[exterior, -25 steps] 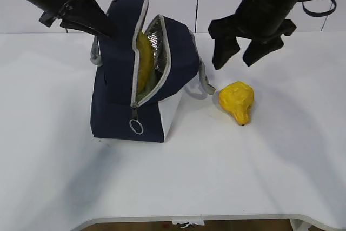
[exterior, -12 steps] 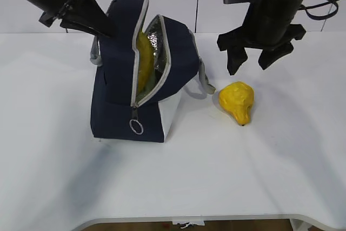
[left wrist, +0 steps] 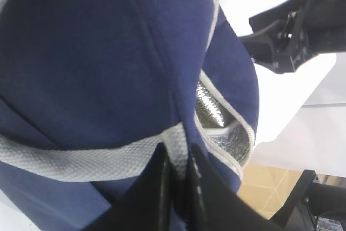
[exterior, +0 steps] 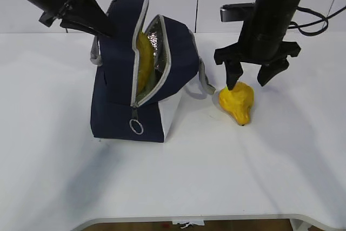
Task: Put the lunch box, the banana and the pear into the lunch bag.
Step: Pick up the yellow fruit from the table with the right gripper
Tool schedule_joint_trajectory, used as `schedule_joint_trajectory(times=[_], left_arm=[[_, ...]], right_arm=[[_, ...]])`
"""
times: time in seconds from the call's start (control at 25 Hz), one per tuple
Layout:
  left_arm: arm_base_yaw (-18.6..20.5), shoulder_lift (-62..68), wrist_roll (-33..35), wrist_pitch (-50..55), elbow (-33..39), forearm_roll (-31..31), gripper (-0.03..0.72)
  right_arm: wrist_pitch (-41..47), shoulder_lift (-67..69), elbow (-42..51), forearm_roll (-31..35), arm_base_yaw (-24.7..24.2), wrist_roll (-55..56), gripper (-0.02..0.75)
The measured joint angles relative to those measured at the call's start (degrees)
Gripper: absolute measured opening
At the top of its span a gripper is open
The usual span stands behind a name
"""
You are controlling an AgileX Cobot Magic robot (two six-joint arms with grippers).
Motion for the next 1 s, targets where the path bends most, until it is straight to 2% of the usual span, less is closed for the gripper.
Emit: schedule_joint_trajectory(times=[0.2, 0.44, 1.0], left_arm=[[0.00, 0.00, 0.00, 0.00, 0.00, 0.00, 0.015], [0.00, 0.00, 0.00, 0.00, 0.00, 0.00, 0.015], [0.00, 0.00, 0.00, 0.00, 0.00, 0.25, 0.015]], right_arm=[[1.53, 0.12, 0.00, 0.99, 0.00, 0.11, 0.560], [-2.73, 0.63, -0.11, 1.41, 0.00, 0.22, 0.560], [-5.24, 4.13, -0.45, 0.89, 0.00, 1.83, 0.562]])
